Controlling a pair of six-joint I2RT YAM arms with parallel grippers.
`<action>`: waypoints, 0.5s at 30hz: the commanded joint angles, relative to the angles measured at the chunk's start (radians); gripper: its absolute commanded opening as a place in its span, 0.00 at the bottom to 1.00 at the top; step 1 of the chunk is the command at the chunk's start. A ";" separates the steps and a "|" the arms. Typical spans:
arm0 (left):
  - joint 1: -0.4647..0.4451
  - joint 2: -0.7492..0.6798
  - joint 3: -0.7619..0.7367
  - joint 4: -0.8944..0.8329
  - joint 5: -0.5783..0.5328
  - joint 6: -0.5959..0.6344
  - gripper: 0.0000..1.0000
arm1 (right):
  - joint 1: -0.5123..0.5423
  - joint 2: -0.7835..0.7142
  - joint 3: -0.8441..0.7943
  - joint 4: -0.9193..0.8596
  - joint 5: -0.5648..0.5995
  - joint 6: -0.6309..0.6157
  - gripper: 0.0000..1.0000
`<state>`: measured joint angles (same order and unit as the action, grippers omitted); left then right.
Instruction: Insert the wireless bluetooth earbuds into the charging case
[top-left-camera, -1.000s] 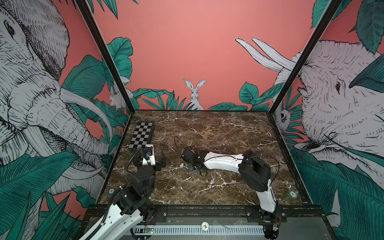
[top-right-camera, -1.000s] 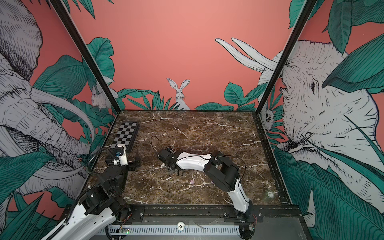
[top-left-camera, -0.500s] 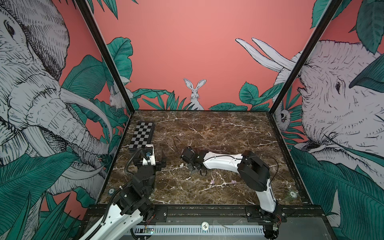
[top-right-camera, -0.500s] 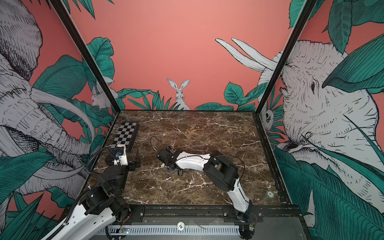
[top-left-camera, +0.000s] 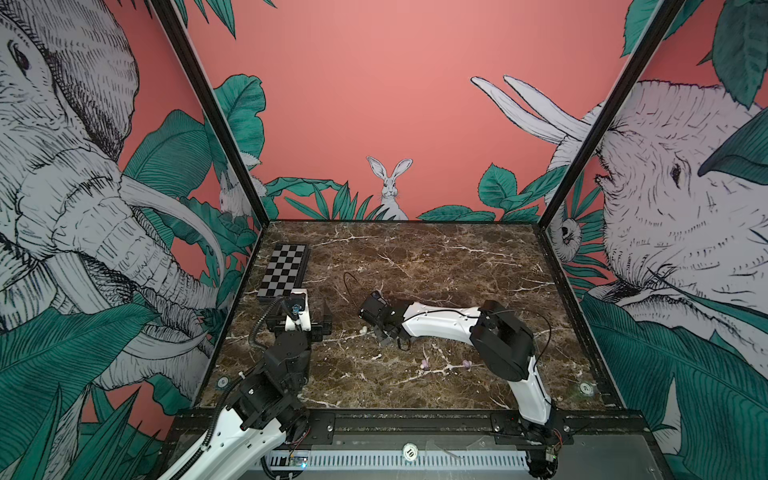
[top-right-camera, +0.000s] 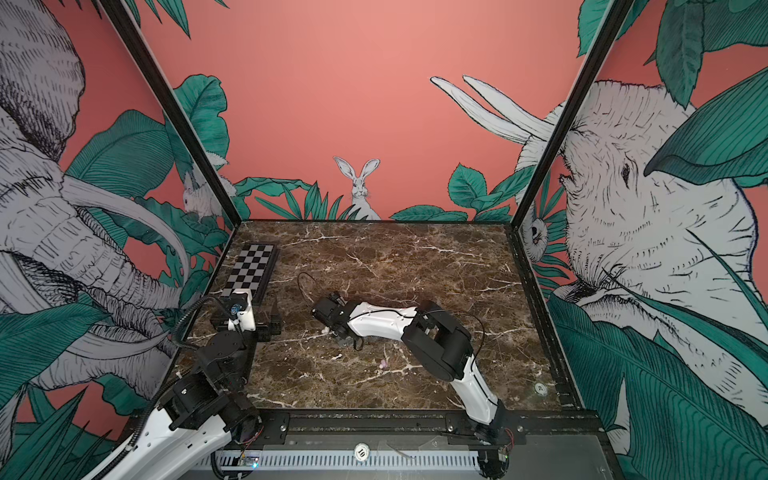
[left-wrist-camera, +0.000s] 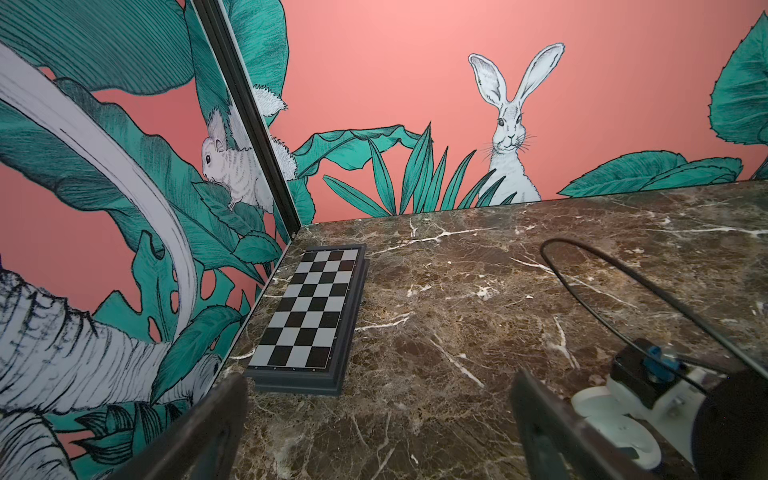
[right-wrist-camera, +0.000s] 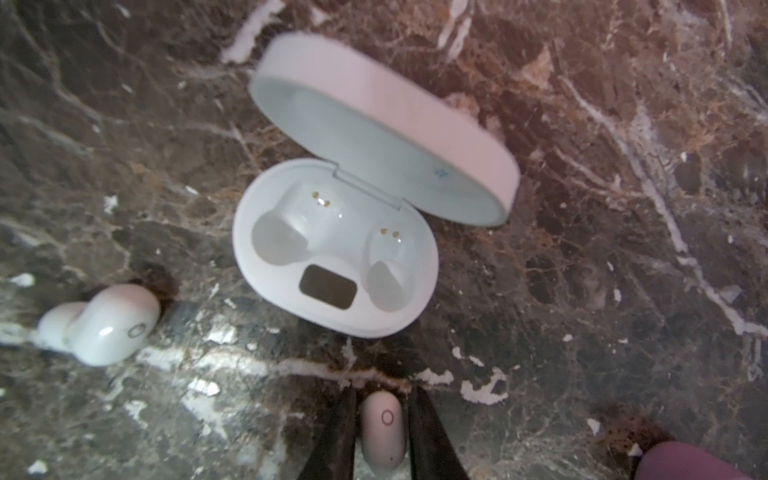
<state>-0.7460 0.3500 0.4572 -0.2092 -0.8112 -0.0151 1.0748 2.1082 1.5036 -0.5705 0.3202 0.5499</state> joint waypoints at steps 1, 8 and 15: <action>0.007 -0.008 -0.012 0.025 -0.005 -0.009 0.99 | 0.007 0.018 0.014 -0.030 0.023 -0.003 0.22; 0.007 -0.008 -0.011 0.025 -0.005 -0.008 0.99 | 0.007 0.007 0.005 -0.025 0.011 0.003 0.20; 0.007 -0.008 -0.012 0.025 -0.002 -0.008 0.99 | 0.007 -0.017 -0.010 -0.016 -0.003 0.018 0.16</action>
<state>-0.7433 0.3500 0.4568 -0.2092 -0.8104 -0.0151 1.0748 2.1082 1.5036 -0.5739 0.3187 0.5533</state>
